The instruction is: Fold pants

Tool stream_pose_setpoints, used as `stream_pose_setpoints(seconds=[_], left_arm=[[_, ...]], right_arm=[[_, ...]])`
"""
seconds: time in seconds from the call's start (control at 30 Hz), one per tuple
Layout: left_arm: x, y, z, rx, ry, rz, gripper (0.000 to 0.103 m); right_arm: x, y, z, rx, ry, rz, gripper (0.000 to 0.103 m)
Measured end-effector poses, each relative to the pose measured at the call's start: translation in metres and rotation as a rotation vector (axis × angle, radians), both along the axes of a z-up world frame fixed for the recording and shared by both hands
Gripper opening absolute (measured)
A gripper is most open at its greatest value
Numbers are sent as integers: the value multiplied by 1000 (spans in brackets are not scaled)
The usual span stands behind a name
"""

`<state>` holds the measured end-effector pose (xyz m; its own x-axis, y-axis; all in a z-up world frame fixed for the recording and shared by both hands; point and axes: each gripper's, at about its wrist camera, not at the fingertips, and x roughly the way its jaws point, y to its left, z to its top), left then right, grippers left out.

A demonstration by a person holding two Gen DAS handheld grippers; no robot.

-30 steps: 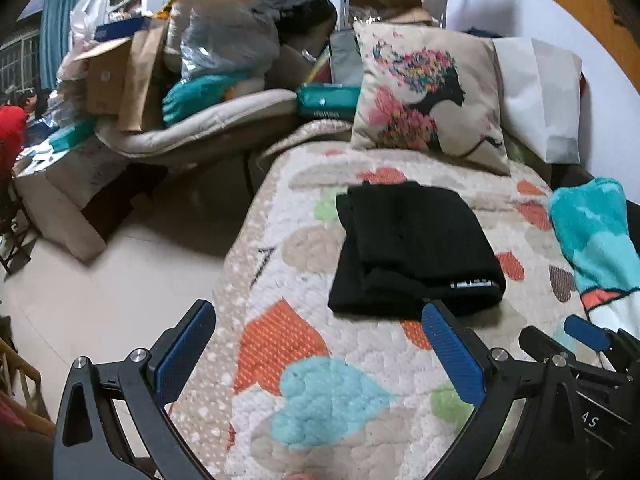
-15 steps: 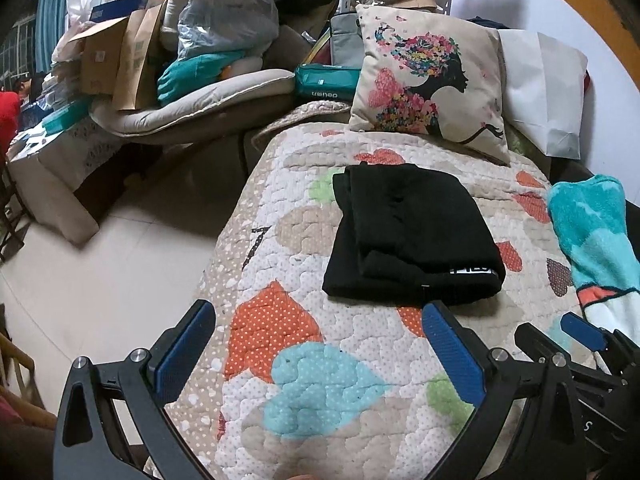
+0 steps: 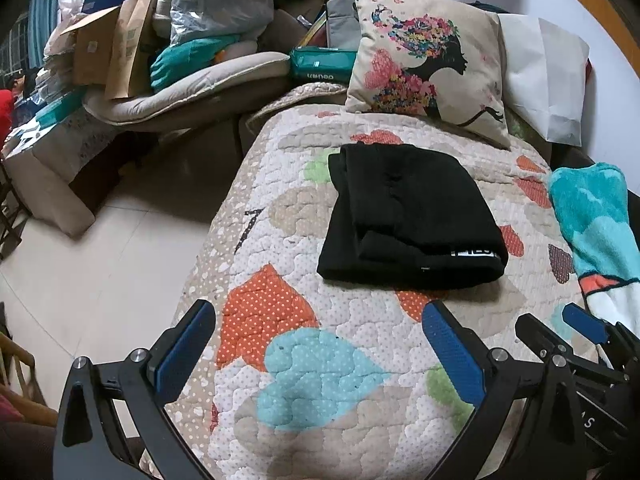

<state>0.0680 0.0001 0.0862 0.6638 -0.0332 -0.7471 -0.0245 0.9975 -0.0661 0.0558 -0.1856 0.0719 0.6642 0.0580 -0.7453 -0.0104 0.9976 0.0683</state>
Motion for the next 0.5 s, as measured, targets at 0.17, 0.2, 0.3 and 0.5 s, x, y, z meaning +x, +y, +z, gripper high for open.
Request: stream_pose_setpoints(seconds=[0.17,0.2,0.3,0.5], left_arm=[[3,0,-5,-12,31,-4,103],[3,-1,-6,-13,37,-7,103],[5,-2,-10,-37,63,-22,103],[8,-5,-16,-37,92,-29,103]], right_arm=[[1,-1,-1,-1,6,-1,82],[1,-1,-2,-1,7,1,82],[1,0,-2,-1,9,6,82],[3,1,-6,6,19,7,83]])
